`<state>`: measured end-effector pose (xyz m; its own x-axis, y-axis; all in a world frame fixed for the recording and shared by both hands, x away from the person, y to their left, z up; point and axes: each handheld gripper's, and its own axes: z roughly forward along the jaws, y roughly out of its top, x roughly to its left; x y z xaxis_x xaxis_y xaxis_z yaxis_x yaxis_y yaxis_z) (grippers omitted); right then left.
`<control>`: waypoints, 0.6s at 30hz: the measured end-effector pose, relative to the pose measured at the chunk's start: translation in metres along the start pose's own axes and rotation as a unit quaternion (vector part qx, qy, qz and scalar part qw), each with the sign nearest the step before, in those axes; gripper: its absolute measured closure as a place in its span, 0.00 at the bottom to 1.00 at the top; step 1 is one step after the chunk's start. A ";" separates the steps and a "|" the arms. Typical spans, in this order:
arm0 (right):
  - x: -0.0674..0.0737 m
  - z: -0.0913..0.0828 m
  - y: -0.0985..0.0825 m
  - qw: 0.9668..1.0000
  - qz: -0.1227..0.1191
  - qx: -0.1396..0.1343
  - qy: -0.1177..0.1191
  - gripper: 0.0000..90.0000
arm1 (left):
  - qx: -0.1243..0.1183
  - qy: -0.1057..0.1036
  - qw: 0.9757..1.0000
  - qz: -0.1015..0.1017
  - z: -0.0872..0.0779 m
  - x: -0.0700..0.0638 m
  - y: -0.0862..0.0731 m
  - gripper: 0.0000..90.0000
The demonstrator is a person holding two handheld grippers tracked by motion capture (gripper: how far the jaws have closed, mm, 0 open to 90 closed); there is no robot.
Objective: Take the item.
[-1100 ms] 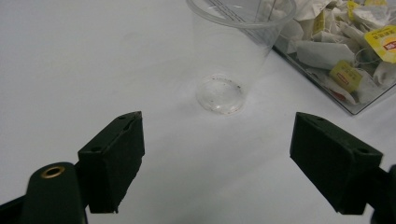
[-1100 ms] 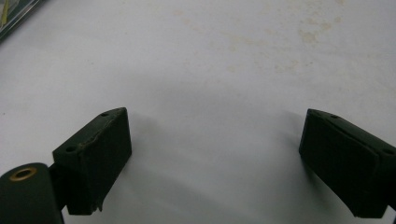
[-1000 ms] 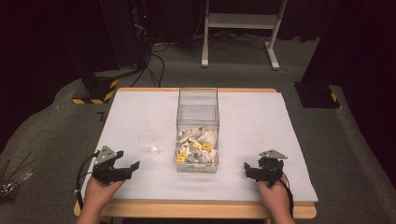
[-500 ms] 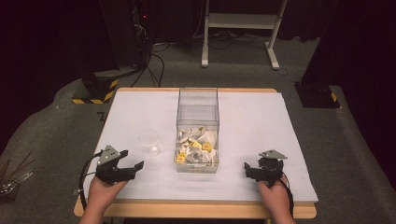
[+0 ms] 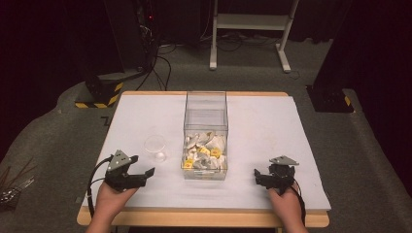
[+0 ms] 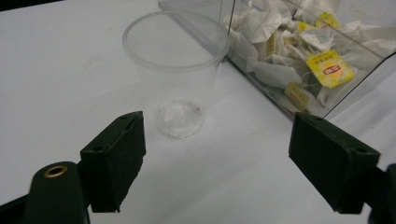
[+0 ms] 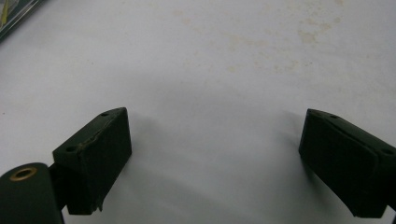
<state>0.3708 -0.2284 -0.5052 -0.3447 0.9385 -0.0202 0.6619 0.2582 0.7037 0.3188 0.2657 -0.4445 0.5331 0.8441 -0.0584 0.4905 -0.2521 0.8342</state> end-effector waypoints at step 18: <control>0.000 0.000 0.000 1.000 0.001 0.000 0.001 0.10 | -0.019 -0.031 0.999 0.023 0.008 -0.012 0.033 0.22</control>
<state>0.3708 -0.2285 -0.5052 -0.3436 0.9390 -0.0172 0.6634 0.2556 0.7032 0.3342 0.2435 -0.4203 0.5956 0.8015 -0.0526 0.4398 -0.2706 0.8564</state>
